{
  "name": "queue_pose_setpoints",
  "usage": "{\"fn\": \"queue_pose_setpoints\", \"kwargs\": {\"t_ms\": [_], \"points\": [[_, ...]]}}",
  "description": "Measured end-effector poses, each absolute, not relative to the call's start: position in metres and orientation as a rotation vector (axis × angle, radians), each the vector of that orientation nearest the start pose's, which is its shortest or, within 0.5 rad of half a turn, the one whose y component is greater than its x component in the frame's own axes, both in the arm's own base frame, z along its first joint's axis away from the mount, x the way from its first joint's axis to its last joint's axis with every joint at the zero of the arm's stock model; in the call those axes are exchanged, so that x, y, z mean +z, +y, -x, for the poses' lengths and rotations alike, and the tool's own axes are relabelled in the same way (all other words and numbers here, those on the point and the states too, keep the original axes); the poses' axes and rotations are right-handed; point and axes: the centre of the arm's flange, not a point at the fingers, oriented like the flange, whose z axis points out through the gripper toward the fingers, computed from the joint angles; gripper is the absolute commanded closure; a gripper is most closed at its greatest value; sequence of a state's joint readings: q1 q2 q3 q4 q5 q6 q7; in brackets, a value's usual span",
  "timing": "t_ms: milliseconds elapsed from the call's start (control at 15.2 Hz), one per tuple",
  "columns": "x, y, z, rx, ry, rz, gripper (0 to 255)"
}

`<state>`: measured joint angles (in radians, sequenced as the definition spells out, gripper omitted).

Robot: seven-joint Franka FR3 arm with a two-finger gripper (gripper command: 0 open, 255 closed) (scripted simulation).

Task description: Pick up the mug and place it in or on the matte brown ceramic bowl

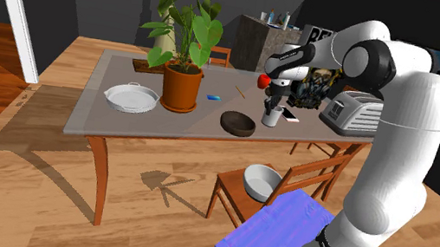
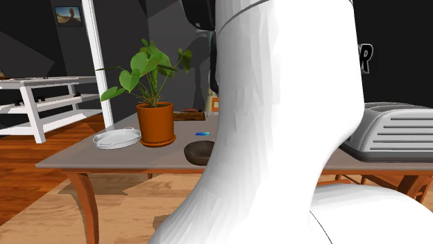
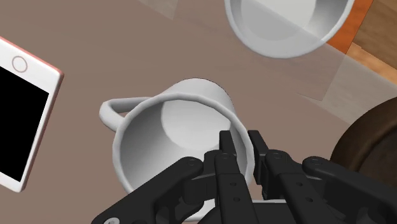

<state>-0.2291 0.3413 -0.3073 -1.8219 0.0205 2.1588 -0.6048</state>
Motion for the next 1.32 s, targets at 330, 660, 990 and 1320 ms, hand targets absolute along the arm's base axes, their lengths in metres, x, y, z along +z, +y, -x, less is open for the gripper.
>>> {"fn": "queue_pose_setpoints", "kwargs": {"t_ms": [330,660,990,1320], "points": [[0.375,-0.313,-0.553,0.057,-0.120,3.216,255],[0.402,-0.312,-0.553,0.057,-0.120,3.216,255],[0.427,-0.313,-0.554,0.057,-0.119,3.216,255],[0.454,-0.312,-0.553,0.057,-0.119,3.216,255]]}}
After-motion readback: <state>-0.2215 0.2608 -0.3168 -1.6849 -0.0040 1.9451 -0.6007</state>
